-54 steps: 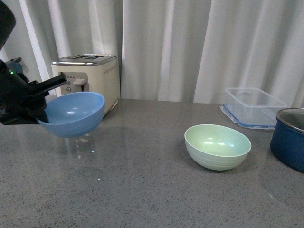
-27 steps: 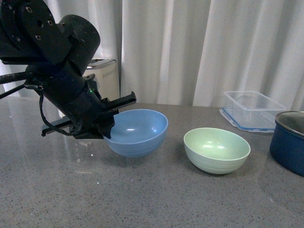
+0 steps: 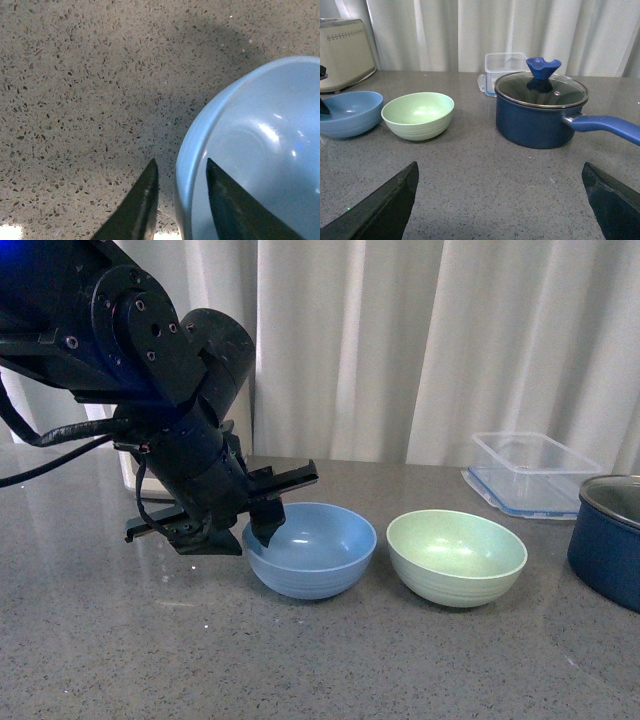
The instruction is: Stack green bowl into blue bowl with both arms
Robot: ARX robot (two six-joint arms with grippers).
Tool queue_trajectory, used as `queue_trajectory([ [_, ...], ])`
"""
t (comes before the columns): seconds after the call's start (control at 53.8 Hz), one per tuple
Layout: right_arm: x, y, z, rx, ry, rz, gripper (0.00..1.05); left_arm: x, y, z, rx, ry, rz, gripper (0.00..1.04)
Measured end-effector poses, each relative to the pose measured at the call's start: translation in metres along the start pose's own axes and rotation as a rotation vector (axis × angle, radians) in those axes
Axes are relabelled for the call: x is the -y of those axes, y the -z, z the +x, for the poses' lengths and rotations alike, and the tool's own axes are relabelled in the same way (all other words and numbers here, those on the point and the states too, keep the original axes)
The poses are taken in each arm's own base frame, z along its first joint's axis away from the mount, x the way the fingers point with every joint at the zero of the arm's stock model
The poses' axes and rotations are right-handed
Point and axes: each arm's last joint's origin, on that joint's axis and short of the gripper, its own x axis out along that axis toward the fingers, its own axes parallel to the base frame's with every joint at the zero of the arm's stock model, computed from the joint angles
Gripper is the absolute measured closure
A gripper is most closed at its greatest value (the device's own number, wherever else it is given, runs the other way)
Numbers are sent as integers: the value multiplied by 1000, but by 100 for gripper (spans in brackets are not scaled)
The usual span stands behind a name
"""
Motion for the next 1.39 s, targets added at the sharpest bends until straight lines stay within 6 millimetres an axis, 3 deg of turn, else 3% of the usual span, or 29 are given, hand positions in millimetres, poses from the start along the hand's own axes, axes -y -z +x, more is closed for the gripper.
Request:
queue_trajectory([
  [0.112,0,0,0,0,0,0,10,4,-6,-14,61,32,14,50],
  [0.223,0,0,0,0,0,0,10,8,-12,-44,179,56,59,34],
  [0.372,0,0,0,0,0,0,10,6,-20,-120,504,106,136,5],
  [0.428,0,0,0,0,0,0,10,-4,-16,-142,753,43,172,19],
  [0.483,0,0,0,0,0,0,10,-25,6,-146,862,25,228,33],
  [0.632,0,0,0,0,0,0,10,-80,72,-133,820,-33,283,67],
  [0.855,0,0,0,0,0,0,10,-109,114,-146,833,-25,293,102],
  [1.394,0,0,0,0,0,0,10,-158,187,-167,821,-28,302,101],
])
